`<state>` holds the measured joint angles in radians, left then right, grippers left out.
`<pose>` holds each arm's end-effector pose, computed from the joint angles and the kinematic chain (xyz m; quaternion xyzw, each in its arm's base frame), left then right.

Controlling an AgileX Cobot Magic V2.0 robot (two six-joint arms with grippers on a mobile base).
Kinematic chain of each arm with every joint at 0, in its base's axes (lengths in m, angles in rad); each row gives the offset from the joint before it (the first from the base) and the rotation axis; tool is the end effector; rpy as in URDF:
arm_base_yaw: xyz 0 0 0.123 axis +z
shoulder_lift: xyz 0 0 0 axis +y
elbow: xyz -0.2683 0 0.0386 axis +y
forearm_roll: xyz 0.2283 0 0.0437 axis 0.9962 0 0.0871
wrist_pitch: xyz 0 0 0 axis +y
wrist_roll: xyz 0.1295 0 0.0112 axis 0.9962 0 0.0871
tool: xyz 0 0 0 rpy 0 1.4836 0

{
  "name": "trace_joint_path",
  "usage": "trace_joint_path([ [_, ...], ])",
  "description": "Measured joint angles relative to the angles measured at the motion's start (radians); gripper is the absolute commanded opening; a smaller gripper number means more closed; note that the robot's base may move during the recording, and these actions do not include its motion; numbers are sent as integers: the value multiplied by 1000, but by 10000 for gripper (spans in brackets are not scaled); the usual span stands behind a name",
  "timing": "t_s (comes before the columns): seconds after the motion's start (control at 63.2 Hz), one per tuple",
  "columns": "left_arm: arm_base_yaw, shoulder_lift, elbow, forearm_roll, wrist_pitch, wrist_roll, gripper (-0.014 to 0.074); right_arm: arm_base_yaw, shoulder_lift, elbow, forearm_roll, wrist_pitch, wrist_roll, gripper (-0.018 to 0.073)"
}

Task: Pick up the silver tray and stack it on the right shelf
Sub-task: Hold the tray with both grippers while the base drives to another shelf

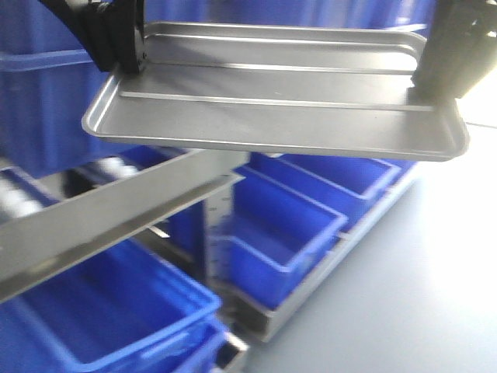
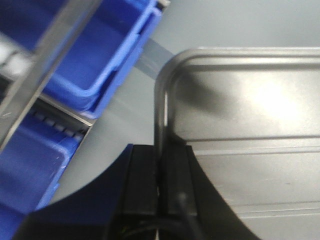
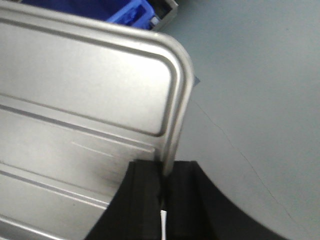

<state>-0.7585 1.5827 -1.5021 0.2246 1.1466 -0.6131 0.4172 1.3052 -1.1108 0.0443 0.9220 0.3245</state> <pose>0.2555 -0.2058 0.3008 0.0937 0.9665 -0.0497 0.2338 0.2415 0.1121 0.2795 -0.0365 0.9627 0.1161 0.2418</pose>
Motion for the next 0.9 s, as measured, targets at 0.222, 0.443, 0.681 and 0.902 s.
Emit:
trace_joint_path([
  [0.222,0,0,0,0,0,0,-94,0,0,0,0,0,0,57],
  [0.443,0,0,0,0,0,0,-94,0,0,0,0,0,0,57],
  [0.681,0,0,0,0,0,0,-93,0,-1,0,-2,2,0,57],
  [0.902,0,0,0,0,0,0,-93,0,-1,0,-2,2,0,57],
])
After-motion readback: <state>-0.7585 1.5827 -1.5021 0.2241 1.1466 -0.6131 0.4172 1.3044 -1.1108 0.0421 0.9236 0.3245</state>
